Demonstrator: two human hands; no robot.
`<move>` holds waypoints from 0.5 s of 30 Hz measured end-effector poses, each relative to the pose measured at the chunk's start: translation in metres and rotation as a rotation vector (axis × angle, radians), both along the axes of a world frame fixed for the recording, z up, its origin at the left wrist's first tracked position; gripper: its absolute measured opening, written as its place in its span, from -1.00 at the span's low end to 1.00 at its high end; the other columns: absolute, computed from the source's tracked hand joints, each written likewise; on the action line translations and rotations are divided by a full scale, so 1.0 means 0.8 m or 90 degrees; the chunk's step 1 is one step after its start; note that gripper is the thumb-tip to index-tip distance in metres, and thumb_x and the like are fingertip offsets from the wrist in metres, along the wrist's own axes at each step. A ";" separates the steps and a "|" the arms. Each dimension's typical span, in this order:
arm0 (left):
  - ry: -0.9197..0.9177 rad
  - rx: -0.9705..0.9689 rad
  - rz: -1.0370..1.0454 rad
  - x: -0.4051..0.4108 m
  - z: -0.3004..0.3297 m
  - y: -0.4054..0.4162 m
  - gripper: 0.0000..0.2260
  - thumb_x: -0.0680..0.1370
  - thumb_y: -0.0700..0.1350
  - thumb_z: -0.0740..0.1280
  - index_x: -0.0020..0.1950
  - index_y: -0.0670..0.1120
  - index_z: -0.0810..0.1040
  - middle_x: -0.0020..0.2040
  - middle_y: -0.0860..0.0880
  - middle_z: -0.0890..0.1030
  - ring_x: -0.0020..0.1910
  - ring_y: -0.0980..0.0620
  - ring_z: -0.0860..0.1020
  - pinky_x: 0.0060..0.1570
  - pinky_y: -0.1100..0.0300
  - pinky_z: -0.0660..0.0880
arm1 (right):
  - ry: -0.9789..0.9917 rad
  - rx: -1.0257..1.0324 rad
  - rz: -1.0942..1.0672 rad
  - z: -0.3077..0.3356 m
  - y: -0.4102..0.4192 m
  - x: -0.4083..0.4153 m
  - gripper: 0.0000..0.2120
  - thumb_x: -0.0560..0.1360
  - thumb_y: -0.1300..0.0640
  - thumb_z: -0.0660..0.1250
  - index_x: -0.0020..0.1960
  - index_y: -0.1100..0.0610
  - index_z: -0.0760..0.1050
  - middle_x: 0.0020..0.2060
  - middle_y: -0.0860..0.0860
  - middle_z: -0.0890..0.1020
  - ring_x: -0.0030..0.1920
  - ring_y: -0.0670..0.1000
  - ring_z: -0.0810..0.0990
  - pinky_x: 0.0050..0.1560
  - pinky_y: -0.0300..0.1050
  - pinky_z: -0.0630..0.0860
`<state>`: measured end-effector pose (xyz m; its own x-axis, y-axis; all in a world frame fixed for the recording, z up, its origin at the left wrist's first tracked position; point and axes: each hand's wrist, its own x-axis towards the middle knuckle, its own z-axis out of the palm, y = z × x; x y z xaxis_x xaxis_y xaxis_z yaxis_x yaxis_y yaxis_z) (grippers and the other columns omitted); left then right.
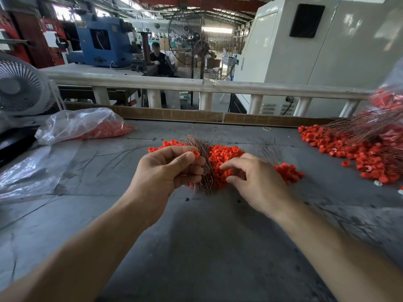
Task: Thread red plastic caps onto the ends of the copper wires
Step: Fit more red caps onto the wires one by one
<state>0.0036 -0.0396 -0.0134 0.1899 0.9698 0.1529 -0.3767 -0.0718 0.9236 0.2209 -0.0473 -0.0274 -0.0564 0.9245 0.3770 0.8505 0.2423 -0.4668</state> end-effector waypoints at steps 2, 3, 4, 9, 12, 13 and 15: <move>0.003 0.000 -0.003 0.000 -0.001 -0.001 -0.72 0.42 -0.17 0.42 0.08 -0.28 0.63 -0.07 -0.26 0.70 -0.21 -0.08 0.67 -0.20 0.16 0.63 | -0.059 0.006 0.011 0.001 -0.001 -0.005 -0.77 0.54 0.09 0.46 0.17 -0.15 0.65 -0.04 -0.17 0.56 -0.02 -0.09 0.56 0.03 -0.07 0.52; 0.004 -0.001 -0.005 0.000 -0.001 -0.001 -0.73 0.42 -0.17 0.43 0.07 -0.28 0.64 -0.06 -0.27 0.70 -0.21 -0.08 0.67 -0.21 0.17 0.63 | -0.076 0.012 0.015 0.001 -0.001 -0.006 -0.77 0.55 0.09 0.45 0.17 -0.13 0.66 -0.02 -0.16 0.56 0.01 -0.07 0.57 0.05 -0.04 0.53; 0.004 -0.002 -0.006 0.000 -0.001 -0.001 -0.73 0.42 -0.17 0.43 0.06 -0.27 0.64 -0.06 -0.27 0.70 -0.21 -0.08 0.67 -0.21 0.17 0.62 | -0.088 0.017 0.020 0.002 -0.001 -0.007 -0.78 0.56 0.09 0.44 0.17 -0.11 0.66 0.00 -0.15 0.57 0.02 -0.05 0.58 0.07 -0.01 0.54; 0.017 -0.009 -0.012 0.000 -0.003 0.000 -0.73 0.43 -0.17 0.44 0.07 -0.27 0.65 -0.05 -0.28 0.70 -0.20 -0.08 0.68 -0.21 0.17 0.63 | -0.093 0.023 0.021 0.003 0.003 -0.007 -0.90 0.55 0.12 0.45 0.05 0.00 0.66 -0.02 -0.10 0.57 0.00 -0.01 0.58 0.06 0.06 0.55; 0.024 -0.011 -0.019 0.001 -0.005 0.000 -0.75 0.43 -0.17 0.44 0.06 -0.25 0.66 -0.04 -0.28 0.70 -0.20 -0.07 0.68 -0.20 0.15 0.63 | -0.086 0.017 0.019 0.003 0.003 -0.008 -0.96 0.54 0.15 0.45 -0.03 0.03 0.64 -0.06 -0.09 0.56 -0.02 -0.01 0.57 0.04 0.05 0.54; 0.024 -0.012 -0.021 0.001 -0.005 0.000 -0.75 0.43 -0.17 0.44 0.06 -0.24 0.66 -0.04 -0.28 0.70 -0.20 -0.07 0.68 -0.20 0.15 0.63 | -0.083 0.015 0.020 0.003 0.003 -0.007 -0.96 0.55 0.16 0.45 -0.03 0.04 0.64 -0.06 -0.08 0.56 -0.02 0.00 0.57 0.04 0.05 0.53; 0.023 -0.012 -0.022 0.001 -0.005 0.000 -0.75 0.42 -0.17 0.44 0.05 -0.24 0.66 -0.04 -0.28 0.70 -0.20 -0.08 0.68 -0.20 0.15 0.63 | -0.071 0.017 0.023 0.004 0.002 -0.004 -0.93 0.54 0.19 0.45 -0.02 0.04 0.65 -0.08 -0.07 0.57 -0.03 0.00 0.56 0.03 0.04 0.52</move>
<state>0.0045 -0.0397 -0.0170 0.2283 0.9652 0.1277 -0.3444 -0.0426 0.9379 0.2174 -0.0453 -0.0245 -0.1330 0.9105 0.3915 0.8872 0.2855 -0.3624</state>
